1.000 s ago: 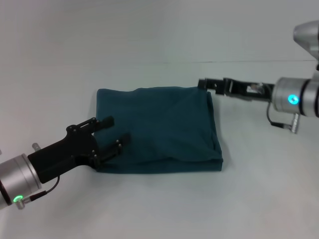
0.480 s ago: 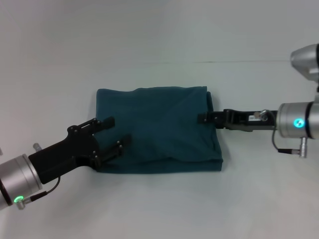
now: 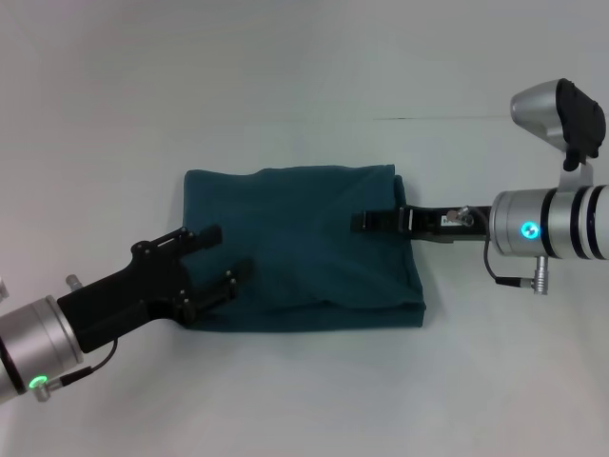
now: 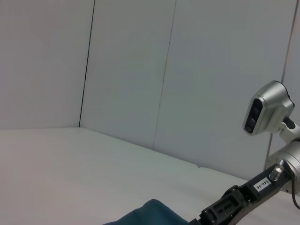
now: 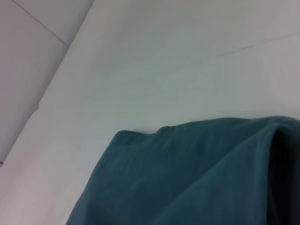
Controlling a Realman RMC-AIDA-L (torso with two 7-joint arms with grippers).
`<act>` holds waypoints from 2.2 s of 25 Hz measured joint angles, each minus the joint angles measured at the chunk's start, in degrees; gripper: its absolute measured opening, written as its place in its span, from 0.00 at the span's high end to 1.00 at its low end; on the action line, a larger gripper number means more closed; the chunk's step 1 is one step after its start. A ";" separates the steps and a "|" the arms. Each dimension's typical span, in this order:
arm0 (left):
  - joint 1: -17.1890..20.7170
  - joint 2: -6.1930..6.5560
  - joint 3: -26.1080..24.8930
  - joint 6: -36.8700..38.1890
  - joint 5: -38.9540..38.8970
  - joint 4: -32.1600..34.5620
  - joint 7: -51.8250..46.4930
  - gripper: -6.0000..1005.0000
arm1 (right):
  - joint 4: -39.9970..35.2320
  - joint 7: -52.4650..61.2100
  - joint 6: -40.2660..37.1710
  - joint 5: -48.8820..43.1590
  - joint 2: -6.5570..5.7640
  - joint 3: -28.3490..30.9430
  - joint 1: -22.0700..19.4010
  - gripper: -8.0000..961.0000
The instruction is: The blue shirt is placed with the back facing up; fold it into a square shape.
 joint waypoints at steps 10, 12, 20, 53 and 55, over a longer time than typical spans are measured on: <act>0.20 -0.01 0.00 0.01 0.00 0.00 -0.01 0.35 | -0.29 0.00 -0.06 -0.03 -0.16 -0.04 -0.31 0.27; 0.21 -0.01 0.00 0.06 -0.07 0.00 -0.05 0.35 | -0.54 0.01 -0.06 0.05 -0.37 0.12 -0.52 0.27; 0.09 -0.09 0.00 0.31 -0.18 -0.08 -0.25 0.35 | -0.79 0.03 -0.57 0.22 -0.66 0.08 -0.56 0.29; -1.04 -0.06 0.00 0.00 0.04 -0.62 -0.34 0.35 | -1.46 -0.93 -1.46 0.20 -0.26 -0.37 -2.11 0.97; -1.06 -0.03 -0.01 0.00 0.04 -0.65 -0.34 0.35 | -1.74 -0.95 -1.90 0.27 -0.36 -0.27 -2.45 0.98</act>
